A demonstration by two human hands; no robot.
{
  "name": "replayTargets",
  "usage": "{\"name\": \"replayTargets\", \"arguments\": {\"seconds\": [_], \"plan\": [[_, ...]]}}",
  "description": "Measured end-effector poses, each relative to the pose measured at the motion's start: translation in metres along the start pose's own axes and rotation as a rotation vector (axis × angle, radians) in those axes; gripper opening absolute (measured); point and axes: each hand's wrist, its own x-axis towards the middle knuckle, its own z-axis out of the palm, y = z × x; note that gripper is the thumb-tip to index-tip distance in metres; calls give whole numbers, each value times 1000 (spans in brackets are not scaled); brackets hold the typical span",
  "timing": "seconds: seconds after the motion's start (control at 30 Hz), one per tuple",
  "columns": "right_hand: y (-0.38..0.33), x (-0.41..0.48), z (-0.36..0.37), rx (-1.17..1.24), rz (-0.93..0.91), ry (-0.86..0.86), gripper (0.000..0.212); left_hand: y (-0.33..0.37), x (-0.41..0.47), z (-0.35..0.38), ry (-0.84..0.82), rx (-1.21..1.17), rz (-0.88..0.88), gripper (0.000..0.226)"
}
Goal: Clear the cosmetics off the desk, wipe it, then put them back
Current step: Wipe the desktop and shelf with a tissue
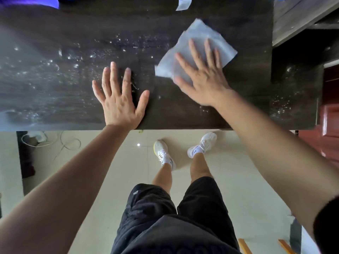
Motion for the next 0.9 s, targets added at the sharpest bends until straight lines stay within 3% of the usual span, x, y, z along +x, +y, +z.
{"name": "replayTargets", "arguments": {"seconds": [0.1, 0.2, 0.3, 0.43, 0.63, 0.77, 0.9], "plan": [[-10, 51, -16, 15, 142, -5, 73, 1, 2, -1, -18, -18, 1, 79], [-41, 58, -14, 6, 110, 8, 73, 3, 1, -3, -19, -37, 16, 78], [-59, 18, 2, 1, -8, 33, 70, 3, 2, -6, -35, -50, 12, 79], [-48, -55, 21, 12, 21, 84, 67, 4, 3, -8, -56, -41, 15, 80], [16, -144, 34, 17, 327, 63, 68, 2, 2, -3, -45, -51, 21, 78], [-14, -145, 36, 82, 535, 98, 68, 1, 3, -1, -34, -55, 20, 76], [-80, -113, 41, 101, 296, 150, 66, 1, 4, -1, -18, -66, 18, 74]]}}
